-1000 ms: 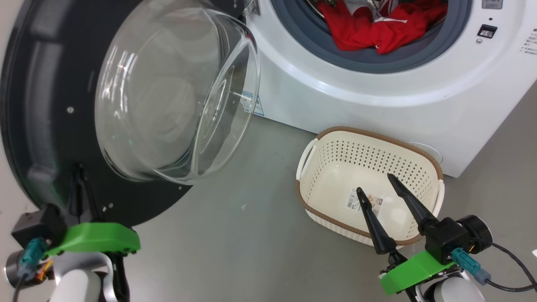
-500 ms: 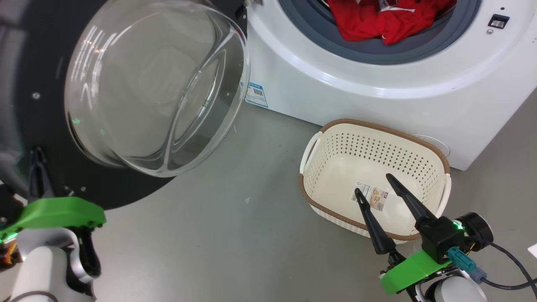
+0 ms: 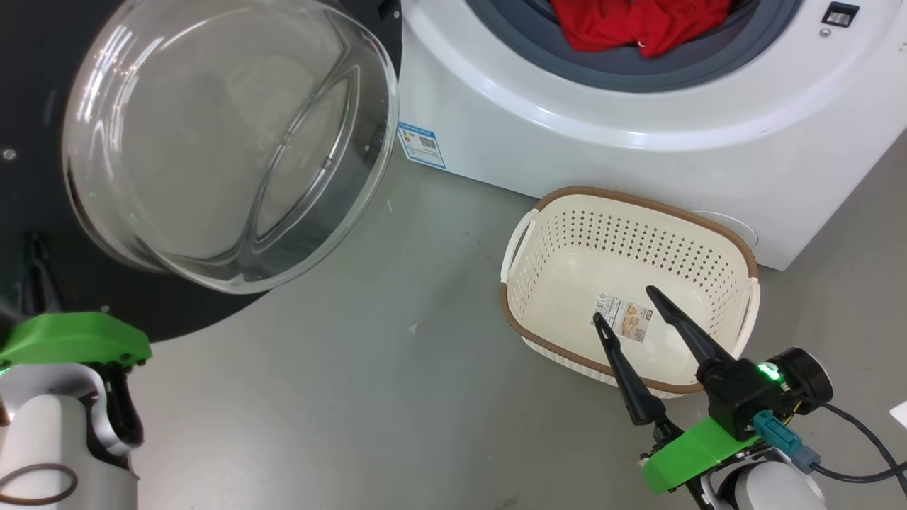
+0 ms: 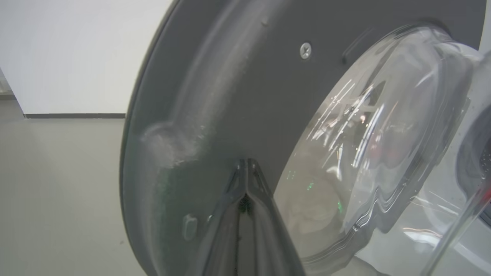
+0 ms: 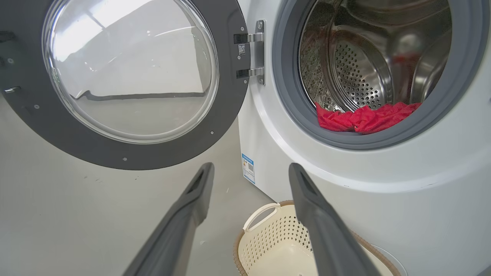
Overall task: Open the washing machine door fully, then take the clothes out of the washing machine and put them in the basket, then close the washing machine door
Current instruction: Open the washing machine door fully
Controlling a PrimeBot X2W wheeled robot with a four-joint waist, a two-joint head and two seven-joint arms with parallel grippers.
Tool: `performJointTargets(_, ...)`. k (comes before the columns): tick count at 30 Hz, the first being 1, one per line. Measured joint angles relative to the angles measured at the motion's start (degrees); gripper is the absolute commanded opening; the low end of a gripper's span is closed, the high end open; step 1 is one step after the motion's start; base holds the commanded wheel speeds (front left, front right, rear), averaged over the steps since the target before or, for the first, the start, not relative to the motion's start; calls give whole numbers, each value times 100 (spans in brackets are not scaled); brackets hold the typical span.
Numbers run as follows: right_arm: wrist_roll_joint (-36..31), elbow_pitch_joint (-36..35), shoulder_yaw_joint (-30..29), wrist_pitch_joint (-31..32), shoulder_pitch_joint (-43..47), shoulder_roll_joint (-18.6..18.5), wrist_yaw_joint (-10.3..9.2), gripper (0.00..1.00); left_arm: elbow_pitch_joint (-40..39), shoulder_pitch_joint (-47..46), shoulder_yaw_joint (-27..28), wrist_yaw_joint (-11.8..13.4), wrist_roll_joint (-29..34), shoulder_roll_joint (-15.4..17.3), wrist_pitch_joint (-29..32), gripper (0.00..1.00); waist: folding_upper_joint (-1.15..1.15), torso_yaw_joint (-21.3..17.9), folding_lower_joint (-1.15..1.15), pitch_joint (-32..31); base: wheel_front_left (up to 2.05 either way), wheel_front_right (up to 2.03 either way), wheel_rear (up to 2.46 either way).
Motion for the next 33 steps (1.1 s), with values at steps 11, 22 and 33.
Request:
performJointTargets(11,0,-75,79,45,-74,-27,0,100,613,-335,377,-191,293,80,0,0,0,-88,0,32,0,0,0)
performJointTargets(22,1,-71,135,87,-85,-58,0,100,792,-381,731,-343,519,142,1,0,0,-161,0,10,0,0,0)
performJointTargets(33,100,57,-51,27,-103,21,0,100,169,-367,1066,-692,572,-145,1,67,0,-181,0,-164,0,0,0)
